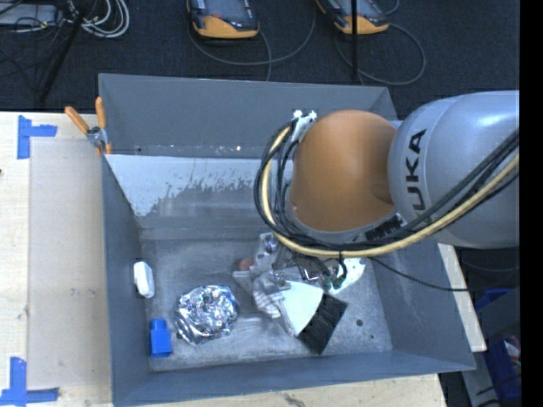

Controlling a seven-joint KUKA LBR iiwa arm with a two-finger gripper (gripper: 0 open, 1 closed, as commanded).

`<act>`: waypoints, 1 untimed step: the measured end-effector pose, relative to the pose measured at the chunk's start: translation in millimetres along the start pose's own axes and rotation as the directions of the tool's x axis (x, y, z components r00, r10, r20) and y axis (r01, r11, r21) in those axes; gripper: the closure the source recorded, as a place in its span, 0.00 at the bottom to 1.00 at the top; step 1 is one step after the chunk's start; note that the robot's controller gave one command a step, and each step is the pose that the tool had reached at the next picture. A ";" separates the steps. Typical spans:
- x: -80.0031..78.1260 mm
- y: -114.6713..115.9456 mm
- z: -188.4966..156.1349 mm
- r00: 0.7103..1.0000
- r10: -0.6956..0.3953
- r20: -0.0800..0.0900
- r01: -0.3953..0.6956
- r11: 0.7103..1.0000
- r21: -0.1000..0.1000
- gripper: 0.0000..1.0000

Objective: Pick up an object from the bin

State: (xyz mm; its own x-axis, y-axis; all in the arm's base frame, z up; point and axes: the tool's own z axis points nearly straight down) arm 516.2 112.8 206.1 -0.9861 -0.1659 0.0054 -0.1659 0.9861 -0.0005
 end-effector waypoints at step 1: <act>17.6 7.7 -25.6 0.998 -0.066 0.005 0.066 0.998 -0.001 1.00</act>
Offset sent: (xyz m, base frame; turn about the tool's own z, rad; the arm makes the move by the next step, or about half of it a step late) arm -0.0246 0.0194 -0.1001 -0.1711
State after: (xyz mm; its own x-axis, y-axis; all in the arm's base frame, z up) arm 497.8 117.5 231.8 -0.9730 -0.2310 0.0007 -0.2310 0.9730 0.0006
